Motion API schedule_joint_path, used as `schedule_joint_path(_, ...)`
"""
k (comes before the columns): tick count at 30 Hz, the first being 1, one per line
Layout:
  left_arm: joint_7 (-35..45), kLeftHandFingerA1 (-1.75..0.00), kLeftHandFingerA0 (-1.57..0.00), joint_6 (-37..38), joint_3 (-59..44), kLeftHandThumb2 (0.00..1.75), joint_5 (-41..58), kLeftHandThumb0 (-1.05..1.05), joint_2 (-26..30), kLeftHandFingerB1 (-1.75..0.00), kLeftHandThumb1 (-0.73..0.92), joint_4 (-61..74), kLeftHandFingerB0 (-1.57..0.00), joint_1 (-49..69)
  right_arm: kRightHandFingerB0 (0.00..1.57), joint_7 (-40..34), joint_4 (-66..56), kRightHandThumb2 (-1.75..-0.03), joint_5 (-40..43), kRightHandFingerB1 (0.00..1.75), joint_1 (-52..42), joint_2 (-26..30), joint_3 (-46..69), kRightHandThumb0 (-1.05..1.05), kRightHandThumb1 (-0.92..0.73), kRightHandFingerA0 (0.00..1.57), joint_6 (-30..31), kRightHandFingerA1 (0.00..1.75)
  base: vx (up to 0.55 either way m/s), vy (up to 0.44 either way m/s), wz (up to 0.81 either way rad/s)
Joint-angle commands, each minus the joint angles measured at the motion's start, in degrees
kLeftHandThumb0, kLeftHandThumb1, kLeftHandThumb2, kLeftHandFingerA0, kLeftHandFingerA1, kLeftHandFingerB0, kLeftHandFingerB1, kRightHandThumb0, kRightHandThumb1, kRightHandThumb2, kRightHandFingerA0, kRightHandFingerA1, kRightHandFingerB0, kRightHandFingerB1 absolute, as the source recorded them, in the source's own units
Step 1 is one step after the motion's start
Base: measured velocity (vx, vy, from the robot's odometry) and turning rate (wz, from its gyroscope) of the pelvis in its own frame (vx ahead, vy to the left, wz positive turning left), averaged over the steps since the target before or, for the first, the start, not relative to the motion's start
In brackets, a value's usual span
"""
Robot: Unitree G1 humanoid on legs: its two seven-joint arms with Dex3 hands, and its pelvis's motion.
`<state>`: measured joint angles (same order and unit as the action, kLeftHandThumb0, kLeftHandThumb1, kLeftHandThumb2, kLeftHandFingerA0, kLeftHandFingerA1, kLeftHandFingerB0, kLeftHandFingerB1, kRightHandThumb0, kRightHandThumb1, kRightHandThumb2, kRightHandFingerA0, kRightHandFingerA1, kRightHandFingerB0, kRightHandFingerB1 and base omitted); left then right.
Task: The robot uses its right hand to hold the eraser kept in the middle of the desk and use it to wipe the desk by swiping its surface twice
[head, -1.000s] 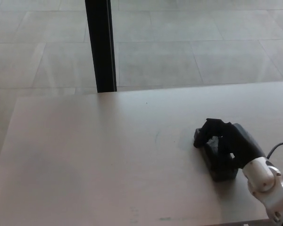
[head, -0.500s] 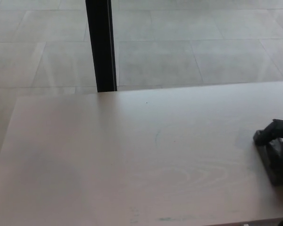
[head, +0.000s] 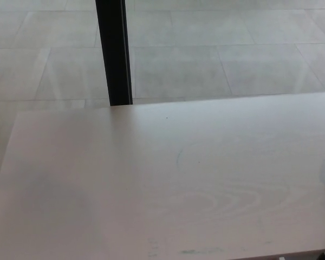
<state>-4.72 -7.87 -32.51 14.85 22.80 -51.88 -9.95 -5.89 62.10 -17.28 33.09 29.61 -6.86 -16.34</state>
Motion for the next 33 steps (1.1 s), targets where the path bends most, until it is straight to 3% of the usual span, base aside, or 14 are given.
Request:
schedule_joint_path(1,-1.1,-0.97,-0.51,2.0,0.7,0.73,-0.8,-0.59,1.3,-0.72,0.92,-0.1,-0.41,0.1,0.67,-1.2,0.3,-0.74,-1.3,1.50,-0.8,-2.6,-1.3,-0.22,-0.68,0.79,1.0,1.74,0.00,0.000,0.00)
schedule_joint_path(2,-0.9,-0.85,-0.55,2.0,-0.1,1.17,0.2,-0.56,0.9,-0.69,0.75,0.5,-0.37,0.3,0.69,-1.9,0.1,-0.78,-0.4,1.41,0.0,-5.5,-1.0,-0.12,-0.65,0.91,1.0,1.73,0.00,0.000,0.00)
schedule_joint_path(4,-0.6,-0.96,-0.46,1.5,-0.6,0.74,0.9,-0.60,0.7,-0.73,0.92,1.2,-0.37,0.4,0.75,-2.0,0.1,-0.69,1.7,1.37,0.8,-8.1,0.7,-0.20,-0.66,0.79,2.6,1.64,0.00,0.000,0.00)
schedule_joint_path(5,-0.4,-0.86,-0.55,1.4,-0.6,1.17,1.0,-0.57,0.6,-0.70,0.75,1.3,-0.37,0.6,0.73,-2.1,0.2,-0.64,1.8,1.35,1.3,-9.2,0.8,-0.25,-0.70,0.78,3.0,1.67,0.00,0.000,0.00)
schedule_joint_path(7,0.1,-0.86,-0.56,1.6,-0.1,1.17,0.6,-0.57,0.8,-0.69,0.75,1.4,-0.36,0.9,0.70,-2.2,0.0,-0.97,1.9,1.49,2.3,-11.9,0.9,-0.20,-0.56,0.79,3.5,1.73,0.00,0.000,0.00)
schedule_joint_path(8,-0.2,-0.98,-0.48,1.6,0.0,0.73,0.4,-0.60,0.9,-0.71,0.92,1.1,-0.38,0.7,0.74,-2.3,-0.1,-1.03,1.7,1.49,2.6,-12.8,0.9,-0.19,-0.54,0.82,3.6,1.75,0.00,0.000,0.00)
schedule_joint_path(19,-1.5,-1.02,-0.47,2.3,-0.1,0.71,0.3,-0.60,0.4,-0.76,0.92,0.3,-0.38,-0.1,0.75,-3.7,-0.9,-1.16,0.4,1.58,3.4,-22.1,-1.7,-0.19,-0.47,0.84,2.3,1.75,0.00,0.000,0.00)
schedule_joint_path(20,-1.0,-0.87,-0.56,2.4,-0.1,1.17,0.5,-0.58,0.5,-0.70,0.75,0.3,-0.37,-0.3,0.77,-3.2,-1.1,-1.21,0.0,1.62,3.5,-22.9,-2.4,-0.21,-0.48,0.88,2.6,1.75,0.00,0.000,0.00)
schedule_joint_path(21,-0.4,-0.94,-0.45,2.6,0.1,0.78,0.4,-0.60,0.6,-0.71,0.92,0.2,-0.35,-0.2,0.78,-3.0,-1.3,-1.22,-0.4,1.63,3.4,-23.4,-3.1,-0.21,-0.47,0.88,2.5,1.75,0.00,0.000,0.00)
schedule_joint_path(23,-0.7,-0.87,-0.56,2.0,0.1,1.17,0.5,-0.58,0.8,-0.71,0.75,0.0,-0.38,-0.6,0.77,-1.7,-2.1,-1.21,-1.5,1.62,2.7,-24.7,-5.5,-0.21,-0.47,0.88,2.3,1.75,0.00,0.000,0.00)
schedule_joint_path(26,-0.3,-0.97,-0.48,2.0,0.1,0.73,0.6,-0.60,1.0,-0.73,0.92,-0.4,-0.40,-0.9,0.79,-1.8,-2.6,-1.24,-2.2,1.61,2.3,-25.1,-7.3,-0.20,-0.45,0.89,1.5,1.75,0.00,0.000,0.00)
schedule_joint_path(29,0.5,-0.95,-0.42,1.8,-0.2,0.74,1.2,-0.59,0.9,-0.70,0.92,0.4,-0.36,-0.7,0.80,-0.6,-4.8,-1.27,-3.6,1.53,0.8,-26.8,-11.2,-0.24,-0.43,0.86,0.9,1.74,0.00,0.000,0.00)
schedule_joint_path(30,0.5,-0.81,-0.48,1.6,-0.5,1.16,1.6,-0.55,0.7,-0.66,0.74,0.8,-0.31,-0.8,0.78,0.4,-6.6,-1.21,-3.2,1.53,0.0,-27.6,-12.1,-0.25,-0.48,0.85,1.9,1.74,0.00,0.000,0.00)
schedule_joint_path(33,-0.2,-0.93,-0.47,2.4,1.0,0.79,-0.3,-0.59,1.0,-0.71,0.92,0.7,-0.37,-0.6,0.77,0.8,-9.4,-1.20,-2.6,1.53,-1.5,-29.3,-13.6,-0.25,-0.49,0.87,3.3,1.73,0.00,0.000,0.00)
